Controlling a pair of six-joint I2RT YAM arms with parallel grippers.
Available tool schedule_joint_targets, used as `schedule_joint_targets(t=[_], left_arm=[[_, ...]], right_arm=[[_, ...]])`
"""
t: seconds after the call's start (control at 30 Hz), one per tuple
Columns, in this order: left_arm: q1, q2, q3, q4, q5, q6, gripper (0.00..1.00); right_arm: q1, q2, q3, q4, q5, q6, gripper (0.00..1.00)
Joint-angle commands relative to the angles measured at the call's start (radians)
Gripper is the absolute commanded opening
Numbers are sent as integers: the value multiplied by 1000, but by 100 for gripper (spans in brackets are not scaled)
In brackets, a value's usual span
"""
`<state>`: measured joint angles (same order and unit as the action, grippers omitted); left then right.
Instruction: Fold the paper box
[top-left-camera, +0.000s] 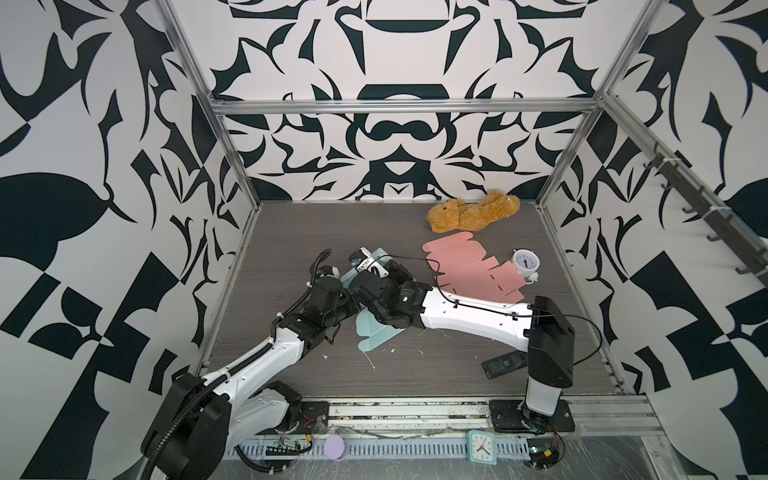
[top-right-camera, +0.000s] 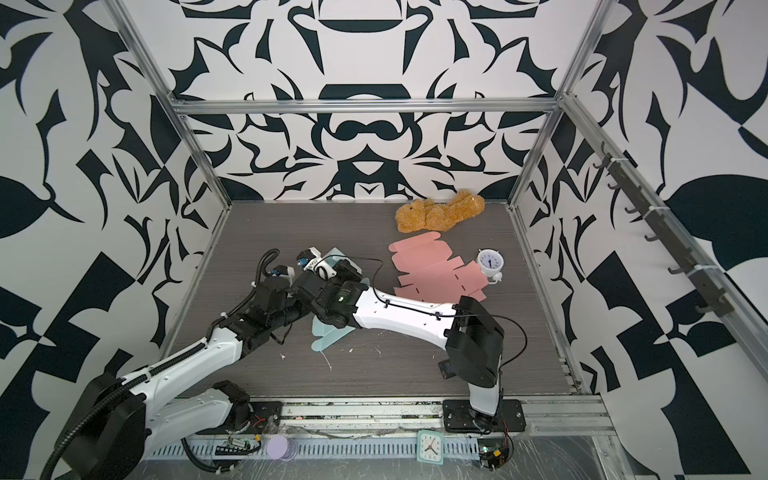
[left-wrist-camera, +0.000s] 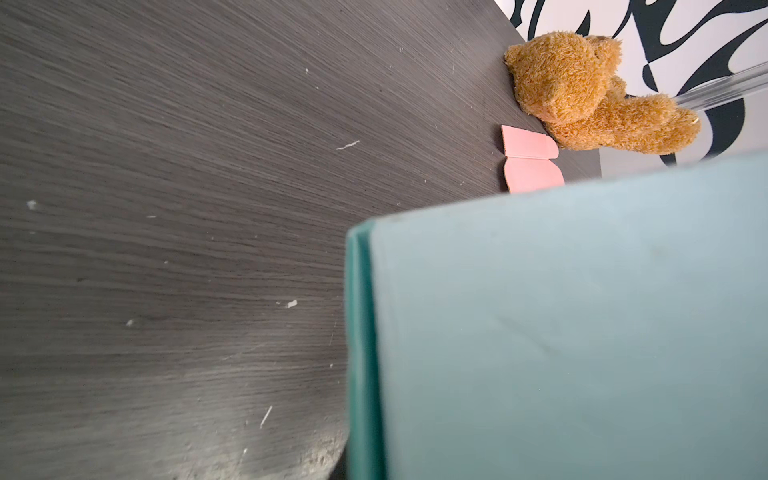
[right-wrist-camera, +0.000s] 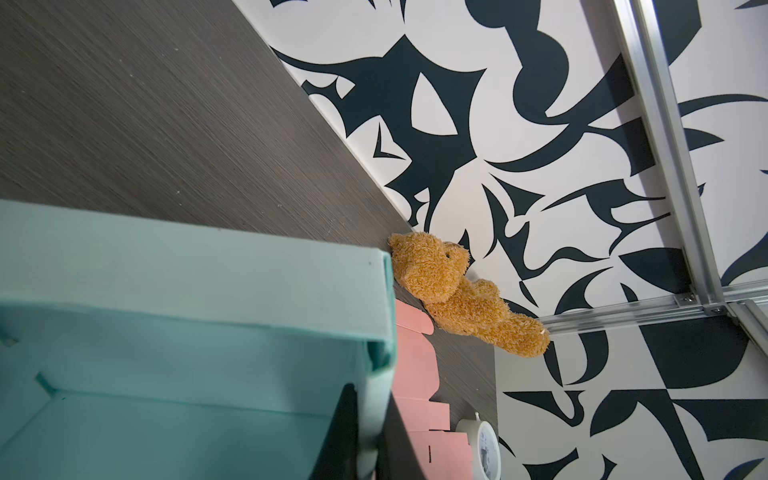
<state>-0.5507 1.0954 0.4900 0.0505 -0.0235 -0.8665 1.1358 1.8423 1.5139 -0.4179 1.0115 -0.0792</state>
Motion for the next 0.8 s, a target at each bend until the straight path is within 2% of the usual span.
schedule_joint_targets(t=[0.0, 0.17, 0.4, 0.53, 0.77], left_arm=[[-22, 1, 25, 11, 32, 50, 2], [-22, 0, 22, 11, 32, 47, 2], [-26, -2, 22, 11, 27, 47, 2], [-26, 0, 22, 11, 26, 49, 2], [-26, -3, 21, 8, 18, 52, 2]], right_arm=[[-7, -33, -15, 20, 26, -25, 12], [-8, -32, -20, 25, 25, -22, 11], [-7, -26, -20, 27, 20, -23, 0], [-5, -28, -23, 25, 18, -23, 0], [10, -58, -42, 47, -5, -11, 17]])
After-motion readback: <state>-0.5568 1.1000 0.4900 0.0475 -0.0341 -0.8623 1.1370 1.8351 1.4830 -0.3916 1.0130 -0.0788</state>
